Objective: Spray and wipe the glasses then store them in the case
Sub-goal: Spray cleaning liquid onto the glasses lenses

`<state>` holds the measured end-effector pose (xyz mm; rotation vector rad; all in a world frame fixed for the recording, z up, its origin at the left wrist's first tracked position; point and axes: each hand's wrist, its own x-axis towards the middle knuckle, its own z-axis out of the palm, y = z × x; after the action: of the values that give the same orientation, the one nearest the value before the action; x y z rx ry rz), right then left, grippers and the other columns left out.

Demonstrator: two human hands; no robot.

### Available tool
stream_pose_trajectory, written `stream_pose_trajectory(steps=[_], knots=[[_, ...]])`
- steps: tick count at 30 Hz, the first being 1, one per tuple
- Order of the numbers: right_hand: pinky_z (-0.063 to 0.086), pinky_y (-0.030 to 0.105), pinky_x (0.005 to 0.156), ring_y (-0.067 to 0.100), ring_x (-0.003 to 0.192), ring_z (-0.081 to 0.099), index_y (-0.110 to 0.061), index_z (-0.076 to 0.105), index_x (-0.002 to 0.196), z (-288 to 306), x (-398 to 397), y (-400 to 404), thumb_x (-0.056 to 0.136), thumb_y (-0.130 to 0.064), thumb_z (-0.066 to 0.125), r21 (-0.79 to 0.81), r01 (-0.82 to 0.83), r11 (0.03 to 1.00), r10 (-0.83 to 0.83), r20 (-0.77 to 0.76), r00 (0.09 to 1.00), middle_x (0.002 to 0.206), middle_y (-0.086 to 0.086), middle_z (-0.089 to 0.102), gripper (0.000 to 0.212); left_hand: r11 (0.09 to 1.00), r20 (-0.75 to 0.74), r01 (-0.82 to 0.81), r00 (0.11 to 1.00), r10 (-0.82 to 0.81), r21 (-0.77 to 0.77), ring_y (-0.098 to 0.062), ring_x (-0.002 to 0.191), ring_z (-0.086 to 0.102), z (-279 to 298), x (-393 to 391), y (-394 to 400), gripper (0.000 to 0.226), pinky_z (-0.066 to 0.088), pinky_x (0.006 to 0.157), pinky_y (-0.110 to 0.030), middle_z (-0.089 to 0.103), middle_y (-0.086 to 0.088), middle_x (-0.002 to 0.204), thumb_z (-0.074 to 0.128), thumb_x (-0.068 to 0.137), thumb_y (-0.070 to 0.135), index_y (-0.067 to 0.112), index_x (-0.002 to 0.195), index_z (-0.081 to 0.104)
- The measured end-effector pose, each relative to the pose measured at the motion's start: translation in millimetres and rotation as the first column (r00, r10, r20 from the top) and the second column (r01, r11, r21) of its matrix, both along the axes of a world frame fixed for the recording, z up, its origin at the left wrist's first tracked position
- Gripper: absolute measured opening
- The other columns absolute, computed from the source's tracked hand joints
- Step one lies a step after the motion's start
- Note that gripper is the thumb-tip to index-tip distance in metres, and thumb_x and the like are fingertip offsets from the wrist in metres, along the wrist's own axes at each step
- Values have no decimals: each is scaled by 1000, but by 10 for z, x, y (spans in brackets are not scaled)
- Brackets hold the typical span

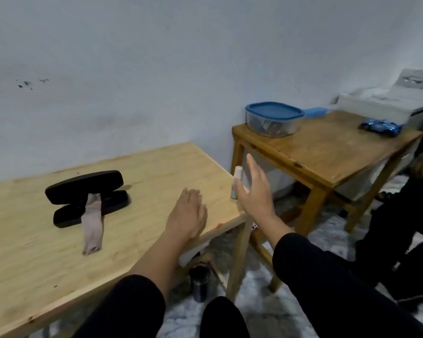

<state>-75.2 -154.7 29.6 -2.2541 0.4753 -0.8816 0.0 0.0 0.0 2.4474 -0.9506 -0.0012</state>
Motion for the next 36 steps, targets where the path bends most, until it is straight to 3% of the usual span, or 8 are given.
stream_pose_trajectory(steps=[12, 15, 18, 20, 23, 27, 30, 36], knots=[[33, 16, 85, 18, 116, 51, -30, 27, 145, -320, 184, 23, 94, -14, 49, 8, -17, 1000, 16, 36, 999, 137, 4, 50, 57, 997, -57, -73, 996, 72, -17, -22, 136, 30, -149, 137, -48, 47, 25, 112, -32, 40, -8, 144, 39, 94, 32, 9, 136, 41], [33, 15, 90, 19, 119, 49, -30, 25, 146, -280, 191, -25, 94, -12, 49, 12, -41, 999, 41, 35, 999, 141, 3, 47, 60, 997, -63, -74, 995, 72, -26, -22, 128, 39, -155, 157, -71, 44, 33, 107, -33, 45, -8, 138, 40, 93, 31, 9, 132, 44], [51, 43, 94, 23, 120, 51, -38, 21, 145, -252, 188, -58, 94, -14, 49, 43, -88, 995, 87, 30, 996, 146, -1, 41, 63, 987, -109, -114, 989, 102, -113, -23, 119, 48, -40, 154, -167, 39, 38, 101, -32, 52, -8, 131, 41, 94, 30, 11, 127, 49], [54, 48, 87, 24, 116, 54, -47, 18, 142, -228, 172, -57, 94, -18, 48, 58, -109, 992, 108, 22, 994, 146, -2, 40, 64, 968, -158, -127, 983, 94, -216, -23, 121, 49, 113, 146, -293, 37, 37, 102, -33, 55, -6, 132, 43, 96, 30, 14, 128, 51], [54, 44, 88, 23, 114, 56, -46, 18, 143, -187, 155, -77, 94, -21, 47, 33, -136, 990, 136, 15, 991, 142, 1, 44, 62, 913, -210, -67, 978, -20, -402, -17, 120, 52, 340, 104, -500, 38, 37, 99, -27, 58, -2, 130, 45, 96, 35, 17, 128, 52], [33, 15, 93, 8, 121, 45, -28, 21, 147, -99, 130, -111, 97, -19, 45, -37, -201, 979, 201, -20, 979, 143, 4, 43, 57, 849, -296, -74, 950, -99, -523, -12, 108, 58, 555, 89, -696, 33, 40, 87, -21, 64, 0, 119, 46, 95, 35, 19, 121, 58], [30, 15, 93, 11, 120, 45, -28, 18, 148, -39, 131, -123, 98, -21, 43, -36, -225, 974, 223, -45, 974, 140, 6, 43, 56, 805, -368, -124, 921, -124, -581, -10, 96, 59, 620, 105, -759, 24, 44, 84, -24, 68, 0, 108, 51, 93, 30, 20, 111, 64], [23, 16, 103, 13, 138, 32, -24, 18, 148, 9, 156, -99, 100, -27, 37, -25, -250, 968, 248, -69, 966, 152, 1, 32, 52, 738, -577, -307, 806, -134, -600, -17, 97, 64, 616, 220, -781, 17, 51, 94, -39, 69, -2, 101, 57, 90, 28, 18, 99, 67]])
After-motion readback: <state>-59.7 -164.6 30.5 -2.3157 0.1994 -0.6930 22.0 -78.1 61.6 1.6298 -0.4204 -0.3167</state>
